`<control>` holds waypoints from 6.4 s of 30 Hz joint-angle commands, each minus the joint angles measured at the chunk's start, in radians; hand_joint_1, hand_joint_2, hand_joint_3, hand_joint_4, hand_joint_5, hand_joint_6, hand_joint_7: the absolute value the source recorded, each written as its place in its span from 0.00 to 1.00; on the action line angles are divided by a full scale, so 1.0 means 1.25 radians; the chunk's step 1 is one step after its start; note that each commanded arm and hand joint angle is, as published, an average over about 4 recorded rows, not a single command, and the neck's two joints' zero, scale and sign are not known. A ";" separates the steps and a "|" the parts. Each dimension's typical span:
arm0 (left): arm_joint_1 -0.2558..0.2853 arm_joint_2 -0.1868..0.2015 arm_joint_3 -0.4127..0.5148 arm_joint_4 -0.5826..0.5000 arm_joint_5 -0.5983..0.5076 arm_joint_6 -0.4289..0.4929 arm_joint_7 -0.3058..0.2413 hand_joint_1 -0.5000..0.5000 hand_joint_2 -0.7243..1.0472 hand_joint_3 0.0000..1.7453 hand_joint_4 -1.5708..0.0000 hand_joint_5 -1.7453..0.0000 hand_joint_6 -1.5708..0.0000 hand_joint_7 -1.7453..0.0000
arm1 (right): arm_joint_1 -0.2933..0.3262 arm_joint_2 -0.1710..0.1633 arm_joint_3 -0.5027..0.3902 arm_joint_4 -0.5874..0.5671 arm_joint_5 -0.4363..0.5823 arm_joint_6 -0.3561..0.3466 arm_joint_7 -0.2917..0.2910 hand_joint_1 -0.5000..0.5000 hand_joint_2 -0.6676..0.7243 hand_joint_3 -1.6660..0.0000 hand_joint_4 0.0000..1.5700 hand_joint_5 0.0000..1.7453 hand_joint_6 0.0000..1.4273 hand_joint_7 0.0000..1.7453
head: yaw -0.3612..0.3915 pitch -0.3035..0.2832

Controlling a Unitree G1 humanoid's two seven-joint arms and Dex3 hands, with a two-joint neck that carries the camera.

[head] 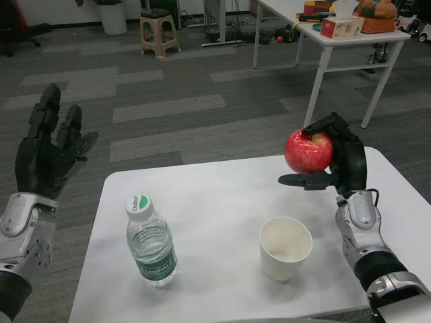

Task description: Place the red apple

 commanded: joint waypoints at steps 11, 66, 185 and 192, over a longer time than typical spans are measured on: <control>0.071 -0.016 0.044 -0.097 -0.006 0.009 0.004 0.02 1.00 0.00 1.00 1.00 1.00 1.00 | 0.034 0.012 0.004 -0.047 0.007 0.002 -0.017 0.75 0.27 0.86 0.36 0.89 0.72 0.88 | 0.001 0.075; 0.094 -0.022 0.044 -0.091 -0.006 0.007 0.003 0.02 1.00 0.00 1.00 1.00 1.00 1.00 | 0.212 0.059 -0.168 0.113 -0.008 0.003 0.001 0.48 0.14 0.57 0.00 0.31 0.00 0.73 | -0.233 -0.096; 0.082 -0.016 0.089 -0.075 0.000 -0.001 0.000 0.02 1.00 0.00 1.00 1.00 1.00 1.00 | 0.330 0.004 -0.298 -0.456 0.010 0.106 -0.034 0.04 0.95 1.00 0.00 0.00 0.00 0.07 | -0.213 -0.044; 0.081 -0.011 0.095 -0.075 0.001 -0.001 0.002 0.02 1.00 0.00 1.00 1.00 1.00 1.00 | 0.323 -0.006 -0.279 -0.498 0.010 0.112 -0.035 0.04 0.95 1.00 0.00 0.00 0.00 0.06 | -0.216 -0.045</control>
